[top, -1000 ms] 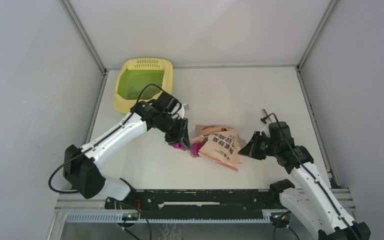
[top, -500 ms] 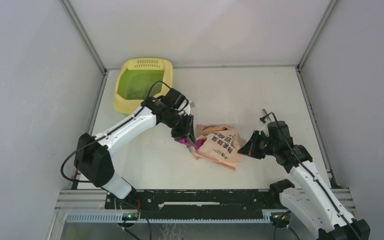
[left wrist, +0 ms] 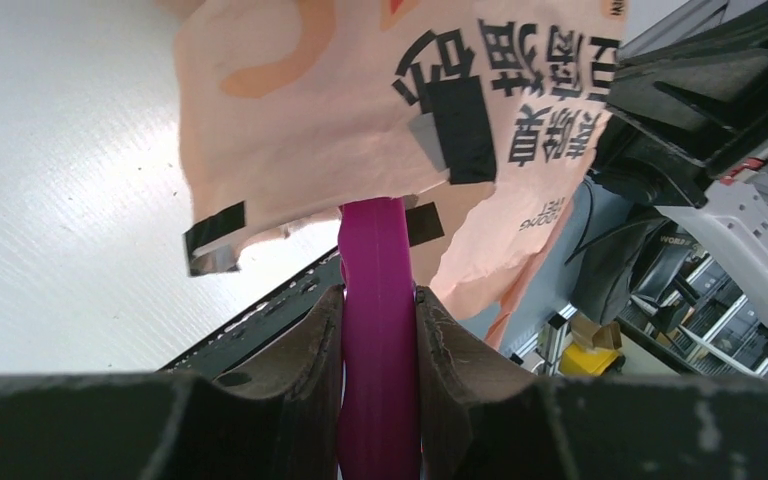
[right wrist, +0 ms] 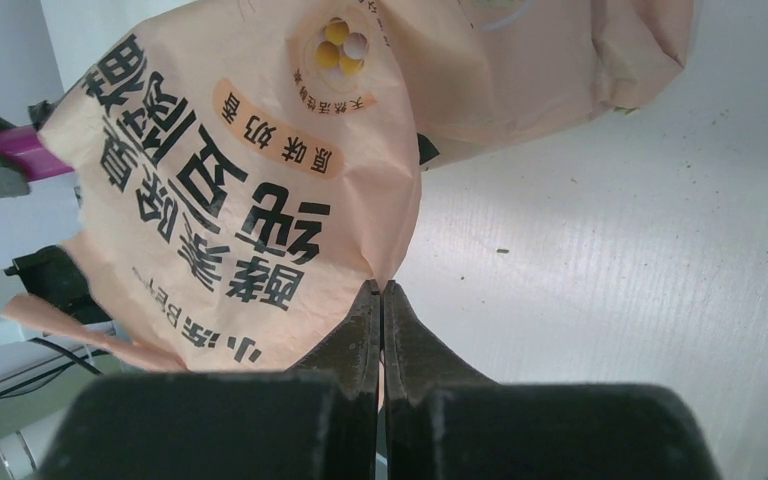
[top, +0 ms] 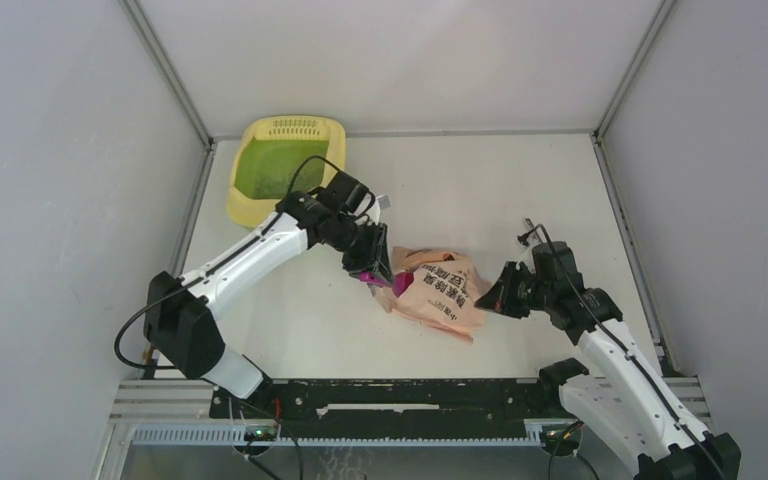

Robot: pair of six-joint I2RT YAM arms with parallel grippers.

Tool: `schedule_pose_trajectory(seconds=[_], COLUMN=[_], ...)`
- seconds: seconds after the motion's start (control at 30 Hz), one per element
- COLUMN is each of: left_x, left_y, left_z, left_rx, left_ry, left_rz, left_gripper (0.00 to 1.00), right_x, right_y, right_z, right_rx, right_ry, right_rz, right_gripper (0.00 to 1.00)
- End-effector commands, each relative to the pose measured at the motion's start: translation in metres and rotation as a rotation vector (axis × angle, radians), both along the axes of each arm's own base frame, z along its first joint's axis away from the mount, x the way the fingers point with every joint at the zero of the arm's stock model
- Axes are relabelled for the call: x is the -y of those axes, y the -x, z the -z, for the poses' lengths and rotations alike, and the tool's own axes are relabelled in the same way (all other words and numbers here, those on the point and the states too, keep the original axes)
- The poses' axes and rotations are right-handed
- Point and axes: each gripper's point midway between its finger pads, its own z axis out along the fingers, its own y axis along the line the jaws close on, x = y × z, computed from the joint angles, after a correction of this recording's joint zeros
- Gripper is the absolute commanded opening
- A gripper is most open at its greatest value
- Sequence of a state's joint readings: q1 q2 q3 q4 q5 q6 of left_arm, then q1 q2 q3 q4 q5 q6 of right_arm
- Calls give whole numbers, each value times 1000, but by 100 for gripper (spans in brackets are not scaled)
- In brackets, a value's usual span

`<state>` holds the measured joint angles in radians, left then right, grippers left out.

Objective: Fill the litter box with clean litter
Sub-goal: 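Scoop the cat litter from the cat litter bag.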

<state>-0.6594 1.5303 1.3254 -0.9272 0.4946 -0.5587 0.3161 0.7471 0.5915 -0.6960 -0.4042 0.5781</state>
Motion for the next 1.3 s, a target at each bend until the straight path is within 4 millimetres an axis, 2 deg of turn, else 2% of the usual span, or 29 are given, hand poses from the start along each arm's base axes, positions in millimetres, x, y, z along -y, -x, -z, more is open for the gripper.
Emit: schedule_pose_trajectory(seconds=[0.0,0.1,0.23,0.37,0.57,0.7,0.9,0.97,1.27], left_x=[18,20,21,11,-5,-10,4,11,53], left_y=[-7,-4,0,7,11,6,1,1,1], left_z=[-51,-45,-20,8,11,19,52,57,49], left_rx=[123,102,46,3,22,26,-40,-52,-63], left_ry=[126,113,49,-17,-76,-127,-132,-102,145], left_rz=[48,68,101,99,72,65,88,95,154], left_gripper=[0,0,0,0,0,1,0,0,0], right_x=[-3,-5,-6,-6,-5,-6,-5,-5,-4], right_y=[-1,0,-1,-1,0,0,0,-1,-3], right_z=[0,1,1,0,1,-1,-1,-1,1], right_rx=[7,6,5,13,11,19,21,24,17], right_ry=[5,3,5,5,9,4,7,6,19], right_rz=[-10,-15,-16,-18,-21,-23,-23,-23,-12], right_gripper=[0,0,0,0,0,0,0,0,0])
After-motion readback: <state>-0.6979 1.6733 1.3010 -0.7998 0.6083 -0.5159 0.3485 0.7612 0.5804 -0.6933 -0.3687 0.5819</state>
